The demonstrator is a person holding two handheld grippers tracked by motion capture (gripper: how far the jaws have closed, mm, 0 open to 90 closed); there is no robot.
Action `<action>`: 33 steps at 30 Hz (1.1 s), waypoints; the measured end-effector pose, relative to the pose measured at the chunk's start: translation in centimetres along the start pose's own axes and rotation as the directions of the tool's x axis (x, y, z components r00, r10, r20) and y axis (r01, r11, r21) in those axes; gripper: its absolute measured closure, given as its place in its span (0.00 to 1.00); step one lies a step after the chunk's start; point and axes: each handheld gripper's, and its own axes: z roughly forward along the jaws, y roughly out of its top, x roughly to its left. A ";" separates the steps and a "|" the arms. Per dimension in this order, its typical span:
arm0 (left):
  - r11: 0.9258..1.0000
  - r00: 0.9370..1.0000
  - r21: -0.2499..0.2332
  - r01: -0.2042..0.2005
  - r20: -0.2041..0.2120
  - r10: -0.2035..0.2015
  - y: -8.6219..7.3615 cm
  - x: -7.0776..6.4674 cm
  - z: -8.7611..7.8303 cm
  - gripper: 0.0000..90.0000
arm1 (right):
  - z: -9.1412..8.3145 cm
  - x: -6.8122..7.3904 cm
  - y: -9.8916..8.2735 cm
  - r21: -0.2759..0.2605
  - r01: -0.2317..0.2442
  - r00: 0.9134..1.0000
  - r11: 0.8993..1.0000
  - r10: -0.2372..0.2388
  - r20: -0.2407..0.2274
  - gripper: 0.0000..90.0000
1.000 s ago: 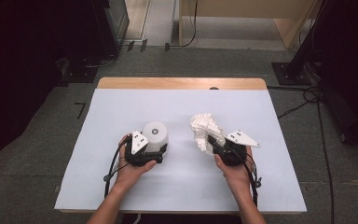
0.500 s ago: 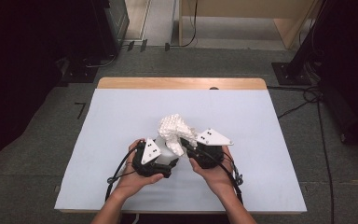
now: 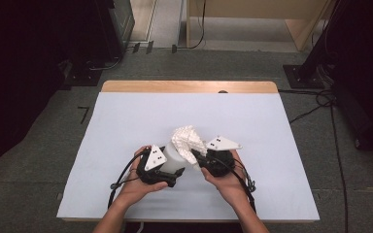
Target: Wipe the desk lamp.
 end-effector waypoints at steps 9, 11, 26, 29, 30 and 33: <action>0.998 0.997 0.005 -0.069 -0.024 0.069 0.4 -0.9 0.8 0.10 | -0.8 0.6 0.8 -0.029 0.053 0.996 0.998 -0.055 -0.073 0.87; 0.991 0.989 0.010 -0.136 -0.050 0.136 0.5 -1.9 1.0 0.10 | -0.4 0.7 0.9 -0.050 0.036 0.997 0.998 -0.039 -0.072 0.87; 0.992 0.990 0.024 -0.122 -0.061 0.124 0.6 -1.9 0.9 0.10 | -0.5 0.9 1.0 -0.072 -0.005 0.990 0.997 -0.005 -0.139 0.88; 0.994 0.992 0.024 -0.107 -0.068 0.108 0.6 -1.9 1.0 0.10 | 0.7 0.4 1.0 -0.080 -0.040 0.996 0.996 0.034 -0.080 0.87; 0.996 0.995 0.020 -0.082 -0.063 0.084 0.6 -1.7 0.9 0.10 | 1.1 0.1 0.8 -0.076 -0.072 0.996 0.994 0.068 -0.058 0.87; 0.999 0.999 0.015 -0.033 -0.037 0.033 0.5 -0.9 0.8 0.10 | 0.8 -0.7 0.5 -0.043 -0.082 0.996 0.996 0.081 -0.021 0.88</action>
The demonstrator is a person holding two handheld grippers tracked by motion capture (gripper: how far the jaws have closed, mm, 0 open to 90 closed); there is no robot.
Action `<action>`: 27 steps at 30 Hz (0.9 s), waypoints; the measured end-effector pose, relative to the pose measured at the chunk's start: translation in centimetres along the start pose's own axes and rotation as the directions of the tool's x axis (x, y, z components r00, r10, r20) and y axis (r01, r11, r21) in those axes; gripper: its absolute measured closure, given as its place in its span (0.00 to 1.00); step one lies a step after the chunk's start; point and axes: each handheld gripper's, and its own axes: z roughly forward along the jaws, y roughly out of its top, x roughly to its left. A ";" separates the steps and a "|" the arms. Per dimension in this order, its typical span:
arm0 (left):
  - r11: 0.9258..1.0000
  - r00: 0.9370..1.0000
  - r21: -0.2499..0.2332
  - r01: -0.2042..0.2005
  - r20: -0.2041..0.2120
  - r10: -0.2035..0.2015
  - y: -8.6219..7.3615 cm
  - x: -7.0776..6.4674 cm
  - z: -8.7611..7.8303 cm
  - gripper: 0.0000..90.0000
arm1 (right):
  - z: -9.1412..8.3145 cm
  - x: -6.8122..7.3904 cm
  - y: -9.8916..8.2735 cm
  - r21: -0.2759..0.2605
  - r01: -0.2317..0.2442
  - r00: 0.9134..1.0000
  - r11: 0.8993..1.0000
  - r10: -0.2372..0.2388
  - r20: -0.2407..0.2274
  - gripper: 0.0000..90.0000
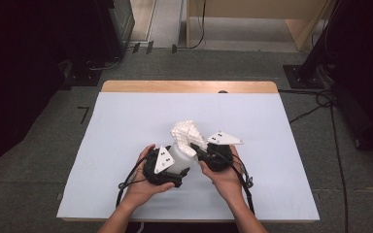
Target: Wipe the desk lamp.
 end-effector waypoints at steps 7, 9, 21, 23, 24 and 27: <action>0.994 0.992 0.000 -0.109 -0.061 0.109 0.1 -1.8 0.1 0.10 | -0.7 1.3 0.4 -0.028 -0.003 0.995 1.000 0.000 -0.096 0.88; 0.996 0.995 -0.001 -0.088 -0.055 0.087 0.0 -1.5 0.1 0.10 | 0.0 0.2 0.1 -0.023 -0.042 0.997 0.999 0.040 -0.062 0.88; 0.970 0.952 -0.179 0.164 -0.231 -0.203 -0.5 2.1 1.3 0.10 | -2.0 -3.5 -1.2 -0.092 -0.037 0.989 0.995 0.050 0.141 0.87; 0.971 0.950 -0.173 0.164 -0.238 -0.203 -1.0 2.2 1.5 0.10 | -2.1 -4.0 -1.6 -0.089 -0.039 0.985 0.995 0.053 0.164 0.87; 0.973 0.949 -0.166 0.163 -0.245 -0.201 -1.2 2.2 1.5 0.10 | -2.0 -4.2 -1.9 -0.086 -0.030 0.983 0.996 0.044 0.177 0.87; 0.974 0.945 -0.151 0.170 -0.255 -0.204 -2.0 2.2 1.5 0.09 | -1.7 -4.9 -2.8 -0.065 -0.037 0.980 0.997 0.049 0.195 0.87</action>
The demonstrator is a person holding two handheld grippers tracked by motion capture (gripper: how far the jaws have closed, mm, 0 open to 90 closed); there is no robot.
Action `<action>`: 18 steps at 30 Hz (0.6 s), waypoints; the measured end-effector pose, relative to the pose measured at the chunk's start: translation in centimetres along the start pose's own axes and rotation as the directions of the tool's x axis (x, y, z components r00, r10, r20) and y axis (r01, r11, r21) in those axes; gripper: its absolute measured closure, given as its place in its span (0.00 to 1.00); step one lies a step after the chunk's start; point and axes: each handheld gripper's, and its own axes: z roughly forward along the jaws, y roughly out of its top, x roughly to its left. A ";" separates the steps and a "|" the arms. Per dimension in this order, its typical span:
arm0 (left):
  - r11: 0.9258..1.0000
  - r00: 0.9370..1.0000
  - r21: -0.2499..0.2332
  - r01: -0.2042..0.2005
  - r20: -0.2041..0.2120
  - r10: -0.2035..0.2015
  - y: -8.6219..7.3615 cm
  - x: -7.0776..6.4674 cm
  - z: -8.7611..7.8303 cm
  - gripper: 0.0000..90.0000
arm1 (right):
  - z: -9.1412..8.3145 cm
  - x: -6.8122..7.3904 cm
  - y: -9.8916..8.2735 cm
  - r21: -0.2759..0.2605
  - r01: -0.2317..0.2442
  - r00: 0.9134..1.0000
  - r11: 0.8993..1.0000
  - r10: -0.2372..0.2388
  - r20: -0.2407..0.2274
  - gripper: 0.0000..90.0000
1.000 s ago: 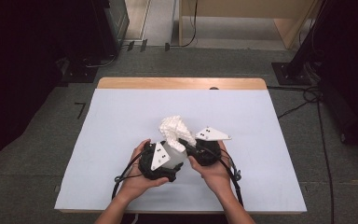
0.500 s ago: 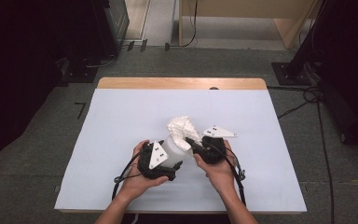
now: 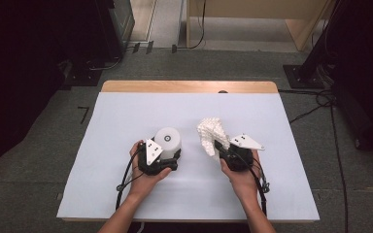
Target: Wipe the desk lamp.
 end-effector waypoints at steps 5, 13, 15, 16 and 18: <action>0.999 0.999 -0.003 0.036 0.035 -0.036 -0.5 0.8 -1.2 0.09 | 0.4 -0.3 -0.9 0.018 -0.017 1.000 1.000 0.017 -0.006 0.86; 0.998 0.992 -0.046 0.038 0.118 -0.032 0.0 2.5 -3.2 0.02 | 1.6 1.0 -2.0 0.072 0.041 0.999 0.997 -0.041 -0.006 0.86; 0.996 0.989 -0.056 0.067 0.139 -0.059 0.3 3.2 -3.2 0.02 | 1.9 1.6 -2.2 0.085 0.060 0.998 0.995 -0.059 -0.006 0.86; 0.995 0.986 -0.057 0.077 0.155 -0.068 0.5 3.5 -3.0 0.03 | 2.1 1.9 -2.3 0.098 0.080 0.997 0.992 -0.080 -0.004 0.86; 0.996 0.983 -0.063 0.068 0.174 -0.057 0.6 3.6 -2.5 0.03 | 2.8 2.8 -2.6 0.137 0.123 0.992 0.983 -0.125 0.003 0.86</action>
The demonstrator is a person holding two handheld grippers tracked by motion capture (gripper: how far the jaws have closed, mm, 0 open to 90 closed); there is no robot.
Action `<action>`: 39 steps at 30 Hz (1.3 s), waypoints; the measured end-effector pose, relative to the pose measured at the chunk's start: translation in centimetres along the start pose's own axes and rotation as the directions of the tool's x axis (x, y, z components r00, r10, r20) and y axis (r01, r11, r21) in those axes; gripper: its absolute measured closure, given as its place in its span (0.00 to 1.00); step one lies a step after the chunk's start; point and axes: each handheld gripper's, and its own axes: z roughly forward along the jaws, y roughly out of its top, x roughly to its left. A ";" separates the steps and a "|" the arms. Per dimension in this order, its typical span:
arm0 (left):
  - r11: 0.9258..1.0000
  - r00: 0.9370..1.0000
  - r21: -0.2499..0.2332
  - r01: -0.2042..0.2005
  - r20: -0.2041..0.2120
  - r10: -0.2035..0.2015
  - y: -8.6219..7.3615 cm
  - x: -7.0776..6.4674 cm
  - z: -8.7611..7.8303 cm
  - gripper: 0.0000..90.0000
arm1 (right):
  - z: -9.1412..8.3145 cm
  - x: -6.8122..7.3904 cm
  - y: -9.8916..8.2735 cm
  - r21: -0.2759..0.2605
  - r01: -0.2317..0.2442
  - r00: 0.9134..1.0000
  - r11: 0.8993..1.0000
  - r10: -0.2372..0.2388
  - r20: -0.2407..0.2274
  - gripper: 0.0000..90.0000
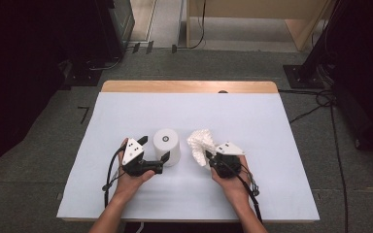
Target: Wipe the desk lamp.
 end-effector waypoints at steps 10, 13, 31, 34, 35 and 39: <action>0.998 1.000 0.055 -0.025 0.018 0.024 0.1 -0.5 2.7 0.09 | 2.6 3.6 0.2 0.069 0.118 0.993 0.991 -0.118 -0.007 0.86; 0.998 0.999 0.046 -0.038 0.022 0.037 0.0 -0.5 2.6 0.10 | 2.6 3.8 0.3 0.057 0.118 0.992 0.991 -0.116 -0.042 0.86; 0.992 0.964 0.034 0.125 0.232 -0.129 0.8 -0.9 1.8 0.10 | -3.1 4.5 2.8 -0.162 0.122 0.985 0.979 -0.139 -0.102 0.87; 0.986 0.961 0.028 0.167 0.219 -0.169 0.9 -0.1 1.6 0.10 | -2.0 4.8 2.0 -0.105 0.133 0.982 0.986 -0.145 -0.123 0.87; 0.985 0.962 0.026 0.171 0.213 -0.173 0.9 0.2 1.5 0.10 | -1.5 5.0 1.7 -0.080 0.136 0.981 0.988 -0.145 -0.128 0.87; 0.986 0.965 0.027 0.165 0.202 -0.167 1.0 0.6 1.2 0.10 | 0.0 5.6 0.7 -0.003 0.149 0.978 0.989 -0.148 -0.147 0.87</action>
